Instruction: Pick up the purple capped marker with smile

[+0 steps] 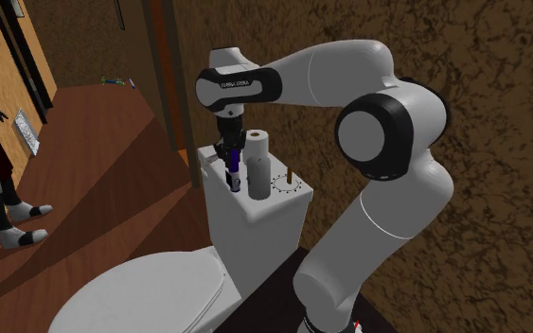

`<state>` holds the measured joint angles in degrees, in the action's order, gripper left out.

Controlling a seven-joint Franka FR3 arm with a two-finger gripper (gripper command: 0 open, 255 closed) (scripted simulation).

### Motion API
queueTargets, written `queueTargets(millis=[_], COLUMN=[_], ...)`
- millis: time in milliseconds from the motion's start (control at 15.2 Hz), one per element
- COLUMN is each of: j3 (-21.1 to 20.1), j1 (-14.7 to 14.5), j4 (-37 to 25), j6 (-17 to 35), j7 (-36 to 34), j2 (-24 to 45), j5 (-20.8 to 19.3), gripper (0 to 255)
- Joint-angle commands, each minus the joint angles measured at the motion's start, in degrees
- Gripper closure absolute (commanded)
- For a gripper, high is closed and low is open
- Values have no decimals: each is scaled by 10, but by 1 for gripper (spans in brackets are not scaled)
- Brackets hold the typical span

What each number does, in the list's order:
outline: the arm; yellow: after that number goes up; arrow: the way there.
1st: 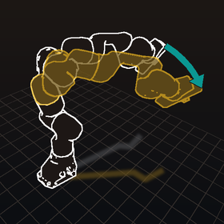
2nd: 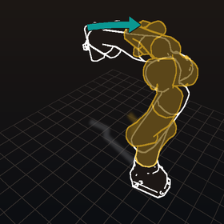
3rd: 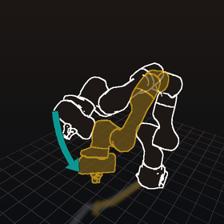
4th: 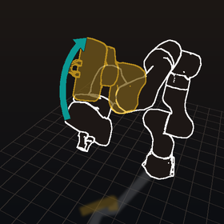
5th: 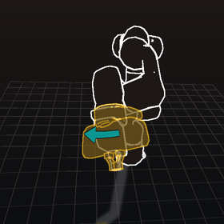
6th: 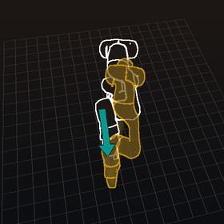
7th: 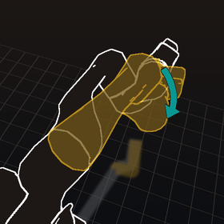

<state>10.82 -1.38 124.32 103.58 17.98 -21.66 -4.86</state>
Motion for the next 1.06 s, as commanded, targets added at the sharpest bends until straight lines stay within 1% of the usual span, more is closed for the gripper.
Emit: queueTargets(millis=[0,858,990], j3=[-1,-4,-4], j1=[0,-3,-3], j4=[-12,-122,-124], j6=[-12,-112,-113], j7=[0,3,4], j2=[0,11,11], j5=[0,5,5], gripper=[255,255,255])
